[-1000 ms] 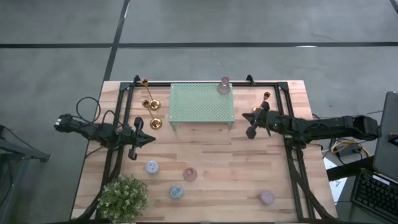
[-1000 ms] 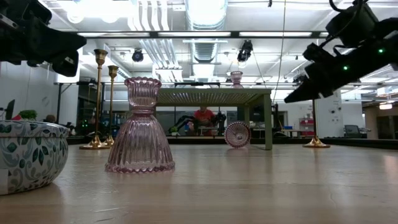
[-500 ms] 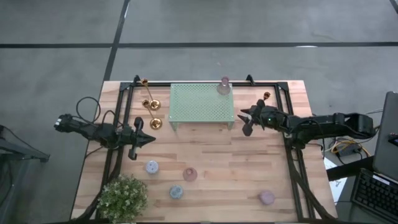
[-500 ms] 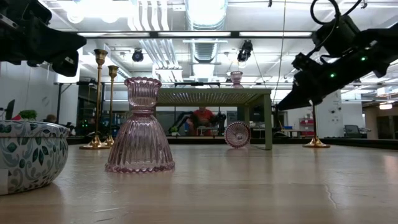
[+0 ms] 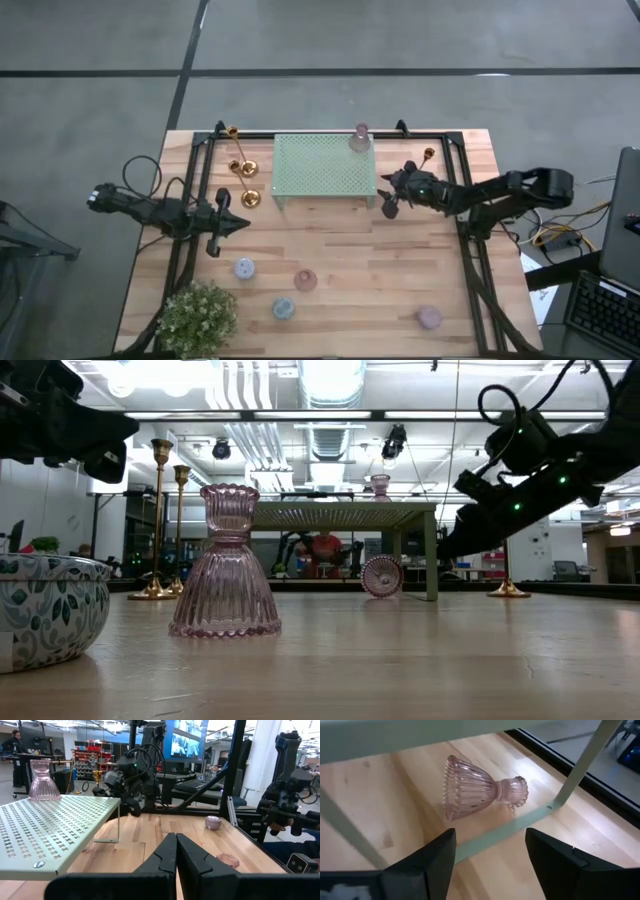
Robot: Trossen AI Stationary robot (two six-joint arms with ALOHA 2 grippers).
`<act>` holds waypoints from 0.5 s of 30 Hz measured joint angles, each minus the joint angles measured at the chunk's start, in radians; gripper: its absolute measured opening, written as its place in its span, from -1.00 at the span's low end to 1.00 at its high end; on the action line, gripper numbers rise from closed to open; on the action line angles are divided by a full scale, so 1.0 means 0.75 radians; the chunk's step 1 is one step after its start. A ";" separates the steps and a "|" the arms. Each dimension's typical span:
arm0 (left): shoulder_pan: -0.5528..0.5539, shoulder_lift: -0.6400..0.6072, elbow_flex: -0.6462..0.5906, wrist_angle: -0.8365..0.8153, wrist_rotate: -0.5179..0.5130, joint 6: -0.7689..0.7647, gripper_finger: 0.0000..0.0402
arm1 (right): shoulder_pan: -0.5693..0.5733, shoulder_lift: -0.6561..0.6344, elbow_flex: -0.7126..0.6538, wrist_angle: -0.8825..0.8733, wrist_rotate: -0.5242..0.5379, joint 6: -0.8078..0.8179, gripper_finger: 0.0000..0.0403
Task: Pick & Place candle stick holders
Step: Put the top glass candle holder on the shelf aligned with the other glass candle holder
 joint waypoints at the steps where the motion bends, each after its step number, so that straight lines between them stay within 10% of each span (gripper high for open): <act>1: 0.000 0.000 0.000 0.000 0.000 0.000 -0.96 | -0.004 0.023 -0.001 0.035 -0.017 -0.006 0.18; 15: 0.001 0.000 0.000 0.000 0.000 0.000 -0.96 | -0.077 0.338 -0.016 0.460 -0.137 -0.008 0.14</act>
